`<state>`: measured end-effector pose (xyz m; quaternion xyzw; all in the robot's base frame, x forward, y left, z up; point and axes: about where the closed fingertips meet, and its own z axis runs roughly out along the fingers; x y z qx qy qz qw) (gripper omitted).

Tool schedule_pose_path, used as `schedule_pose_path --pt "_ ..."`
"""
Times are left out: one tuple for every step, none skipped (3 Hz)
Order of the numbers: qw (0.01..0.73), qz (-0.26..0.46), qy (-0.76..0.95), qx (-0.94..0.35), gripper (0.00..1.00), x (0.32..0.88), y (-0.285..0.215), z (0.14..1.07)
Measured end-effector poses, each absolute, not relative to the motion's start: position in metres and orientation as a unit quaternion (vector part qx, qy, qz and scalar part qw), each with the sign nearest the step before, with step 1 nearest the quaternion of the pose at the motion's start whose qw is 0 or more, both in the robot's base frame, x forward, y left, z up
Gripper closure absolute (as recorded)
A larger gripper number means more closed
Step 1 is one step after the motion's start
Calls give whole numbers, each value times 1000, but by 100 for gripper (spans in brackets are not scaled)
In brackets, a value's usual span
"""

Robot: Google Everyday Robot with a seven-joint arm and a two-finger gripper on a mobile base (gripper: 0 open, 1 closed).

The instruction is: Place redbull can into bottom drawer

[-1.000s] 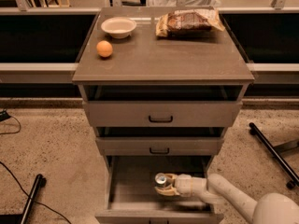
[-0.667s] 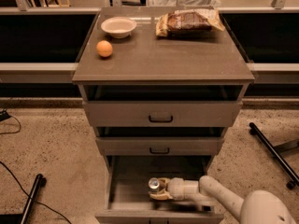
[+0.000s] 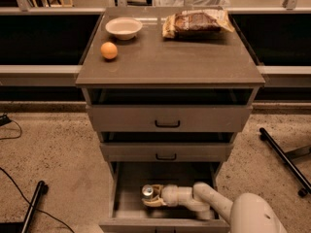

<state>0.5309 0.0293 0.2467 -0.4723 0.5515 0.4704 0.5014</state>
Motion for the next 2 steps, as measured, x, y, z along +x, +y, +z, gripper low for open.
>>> schedule_pose_path --pt "502 486 540 -469 100 534 47 234" --pt "500 488 534 -476 100 534 56 221"
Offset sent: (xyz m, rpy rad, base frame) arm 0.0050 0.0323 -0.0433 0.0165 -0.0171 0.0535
